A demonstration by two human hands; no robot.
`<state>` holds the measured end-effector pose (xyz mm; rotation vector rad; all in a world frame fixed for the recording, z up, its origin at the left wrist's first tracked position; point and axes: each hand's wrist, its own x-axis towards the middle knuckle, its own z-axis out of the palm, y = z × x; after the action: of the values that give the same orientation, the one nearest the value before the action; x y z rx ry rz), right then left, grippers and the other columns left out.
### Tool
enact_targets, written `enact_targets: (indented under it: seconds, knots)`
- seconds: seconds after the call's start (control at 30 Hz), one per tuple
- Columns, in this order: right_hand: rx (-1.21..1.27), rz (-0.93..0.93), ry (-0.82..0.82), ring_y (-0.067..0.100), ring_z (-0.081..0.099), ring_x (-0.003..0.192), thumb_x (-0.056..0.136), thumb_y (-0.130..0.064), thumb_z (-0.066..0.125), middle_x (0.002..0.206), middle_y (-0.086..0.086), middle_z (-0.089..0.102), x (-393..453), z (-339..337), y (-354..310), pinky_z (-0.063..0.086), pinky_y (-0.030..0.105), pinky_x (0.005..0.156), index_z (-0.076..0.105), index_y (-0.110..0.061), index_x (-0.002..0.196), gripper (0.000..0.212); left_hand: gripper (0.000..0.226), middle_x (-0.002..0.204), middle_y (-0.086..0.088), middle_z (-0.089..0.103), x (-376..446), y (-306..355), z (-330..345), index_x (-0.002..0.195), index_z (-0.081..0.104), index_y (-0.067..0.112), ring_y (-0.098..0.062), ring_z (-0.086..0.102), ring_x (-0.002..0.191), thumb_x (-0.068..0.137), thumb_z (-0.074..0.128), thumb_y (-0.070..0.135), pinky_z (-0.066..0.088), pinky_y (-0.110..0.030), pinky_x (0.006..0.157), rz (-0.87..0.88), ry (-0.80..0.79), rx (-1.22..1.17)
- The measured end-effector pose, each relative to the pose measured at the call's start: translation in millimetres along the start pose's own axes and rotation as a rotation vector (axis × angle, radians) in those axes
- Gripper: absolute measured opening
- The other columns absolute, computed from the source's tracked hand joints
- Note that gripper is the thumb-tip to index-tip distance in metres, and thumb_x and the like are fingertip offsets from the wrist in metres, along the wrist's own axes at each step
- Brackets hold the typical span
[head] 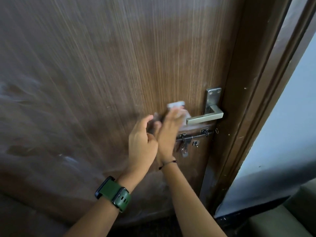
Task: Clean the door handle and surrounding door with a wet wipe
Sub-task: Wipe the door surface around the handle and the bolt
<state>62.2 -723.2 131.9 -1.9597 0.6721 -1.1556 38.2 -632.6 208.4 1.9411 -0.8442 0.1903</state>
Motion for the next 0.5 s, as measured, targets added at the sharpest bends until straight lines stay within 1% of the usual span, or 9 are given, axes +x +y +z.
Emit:
enact_targets:
  seconds: [0.07,0.1,0.13,0.23,0.27,0.33,0.4,0.47,0.5]
  knots:
    - [-0.197,-0.263,-0.193,0.034,-0.002,0.142,0.094,-0.036,0.024,0.154,0.020,0.004,-19.4,9.6,2.6,0.009,0.052,0.117,0.002,-0.001,0.143,0.064,0.050,0.122,0.005,0.056,-0.4,1.2,0.6,0.122,0.052,0.014,-0.003,0.048,0.110,0.079,0.042,-0.011,0.034,-0.011,0.094,0.010,0.013,0.009]
    - [-0.292,-0.343,-0.202,0.029,-0.008,0.141,0.095,-0.036,0.024,0.153,0.014,-0.003,-18.7,7.5,10.9,0.010,0.050,0.117,-0.003,-0.007,0.143,0.062,0.051,0.121,0.006,0.056,-0.3,0.9,-0.5,0.122,0.052,0.014,-0.002,0.047,0.110,0.079,0.041,-0.012,0.034,-0.012,0.095,0.014,0.015,0.010]
    - [-0.320,-0.333,-0.151,0.026,-0.012,0.140,0.096,-0.035,0.025,0.151,0.009,-0.009,-14.0,5.7,18.5,0.008,0.048,0.118,-0.008,-0.012,0.141,0.060,0.052,0.122,0.005,0.056,-0.1,0.5,-2.8,0.122,0.052,0.014,-0.002,0.045,0.111,0.078,0.041,-0.012,0.033,-0.013,0.096,0.012,0.012,0.013]
    - [-0.106,0.035,0.165,0.025,-0.016,0.141,0.098,-0.035,0.026,0.151,0.009,-0.014,6.4,-3.3,5.9,-0.006,0.036,0.117,-0.009,-0.008,0.143,0.063,0.056,0.127,-0.001,0.055,0.8,-3.0,-8.7,0.124,0.050,0.014,-0.002,0.043,0.111,0.077,0.038,-0.013,0.032,-0.016,0.097,0.012,0.015,0.035]
    - [-0.056,0.081,0.175,0.027,-0.013,0.142,0.097,-0.038,0.023,0.153,0.013,-0.010,9.6,0.7,-4.1,-0.007,0.035,0.117,-0.006,-0.006,0.144,0.064,0.056,0.125,0.000,0.056,0.4,-4.5,-10.4,0.124,0.050,0.014,-0.001,0.044,0.111,0.077,0.039,-0.013,0.033,-0.013,0.095,0.004,0.017,0.035]
    - [-0.174,-0.123,0.018,0.032,-0.007,0.142,0.099,-0.040,0.018,0.154,0.019,-0.002,-5.7,18.8,-12.5,0.001,0.043,0.117,-0.002,-0.004,0.145,0.062,0.052,0.116,0.004,0.056,-1.9,-5.7,-11.4,0.122,0.052,0.013,-0.002,0.047,0.107,0.077,0.040,-0.012,0.034,-0.006,0.089,-0.015,0.018,0.028]
    - [-0.338,-0.383,-0.141,0.029,-0.009,0.142,0.100,-0.034,0.022,0.153,0.014,-0.007,-26.8,26.9,2.9,0.010,0.050,0.117,-0.007,-0.009,0.144,0.059,0.048,0.113,0.006,0.056,-4.7,-5.7,-10.8,0.120,0.053,0.013,-0.006,0.050,0.107,0.079,0.041,-0.009,0.034,-0.004,0.086,0.001,0.008,0.023]
    - [-0.345,-0.354,-0.136,0.028,-0.010,0.141,0.098,-0.027,0.036,0.151,0.011,-0.009,-26.1,10.9,29.3,0.015,0.055,0.116,-0.010,-0.011,0.142,0.065,0.051,0.120,0.003,0.057,-4.0,-8.9,-12.1,0.121,0.052,0.013,-0.004,0.048,0.110,0.078,0.039,-0.010,0.029,0.002,0.088,0.000,0.010,0.043]
    - [-0.265,-0.219,-0.053,0.031,-0.008,0.141,0.097,-0.023,0.039,0.151,0.012,-0.007,-20.4,3.3,37.2,0.015,0.057,0.115,-0.008,-0.010,0.142,0.065,0.054,0.123,0.001,0.057,-1.9,-12.1,-13.7,0.123,0.051,0.013,-0.004,0.047,0.113,0.077,0.037,-0.012,0.027,0.004,0.090,0.004,0.016,0.058]
